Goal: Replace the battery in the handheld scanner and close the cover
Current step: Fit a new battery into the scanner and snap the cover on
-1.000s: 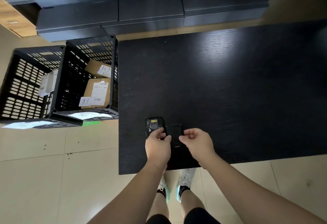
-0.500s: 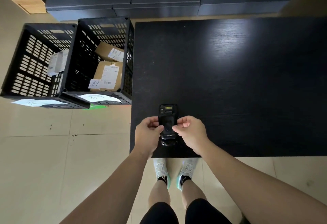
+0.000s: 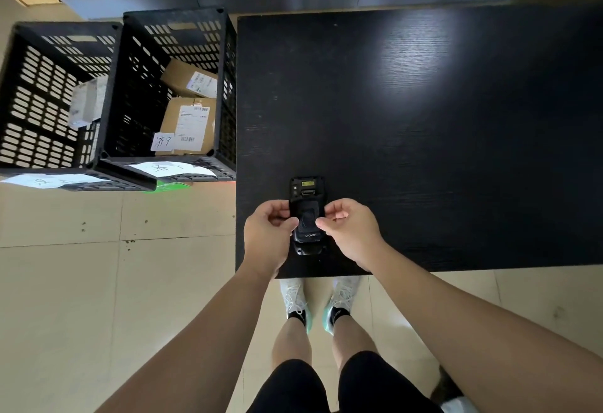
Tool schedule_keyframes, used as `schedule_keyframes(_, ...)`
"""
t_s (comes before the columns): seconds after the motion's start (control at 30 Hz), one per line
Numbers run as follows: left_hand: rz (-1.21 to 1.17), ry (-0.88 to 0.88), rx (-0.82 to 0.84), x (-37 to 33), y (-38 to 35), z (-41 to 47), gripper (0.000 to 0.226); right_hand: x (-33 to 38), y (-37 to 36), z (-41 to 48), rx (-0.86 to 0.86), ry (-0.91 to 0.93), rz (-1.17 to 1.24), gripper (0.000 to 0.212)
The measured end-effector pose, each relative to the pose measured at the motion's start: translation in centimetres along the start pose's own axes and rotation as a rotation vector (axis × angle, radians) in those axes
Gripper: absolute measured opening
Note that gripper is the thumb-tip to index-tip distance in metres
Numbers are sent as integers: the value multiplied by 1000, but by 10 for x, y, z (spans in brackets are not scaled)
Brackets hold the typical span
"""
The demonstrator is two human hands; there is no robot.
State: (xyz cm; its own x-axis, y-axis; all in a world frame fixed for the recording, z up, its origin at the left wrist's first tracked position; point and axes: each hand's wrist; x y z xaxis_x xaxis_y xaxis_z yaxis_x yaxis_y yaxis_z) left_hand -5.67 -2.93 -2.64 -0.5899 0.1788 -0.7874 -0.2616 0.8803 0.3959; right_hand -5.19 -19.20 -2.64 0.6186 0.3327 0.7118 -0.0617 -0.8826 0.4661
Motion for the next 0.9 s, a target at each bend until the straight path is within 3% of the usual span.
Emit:
schedule_keyframes(0.5, 57, -36, 43, 2, 4, -7, 30, -10, 1, -6, 12, 30, -21, 19)
schedule_keyframes(0.9, 179, -70, -48, 4, -8, -13, 29, -7, -3, -10, -64, 56, -130, 19)
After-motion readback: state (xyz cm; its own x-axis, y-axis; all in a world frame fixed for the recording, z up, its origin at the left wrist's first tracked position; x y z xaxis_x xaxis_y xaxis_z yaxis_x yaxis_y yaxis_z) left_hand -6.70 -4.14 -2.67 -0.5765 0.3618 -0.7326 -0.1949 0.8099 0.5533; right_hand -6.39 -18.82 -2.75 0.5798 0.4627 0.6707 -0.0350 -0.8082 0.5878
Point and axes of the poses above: each hand's wrist, its own z-axis towards the middle knuckle, its own y-axis out of the back of the hand, x = y × z, and after that the axes turned 11 degrees about -x, right-handed
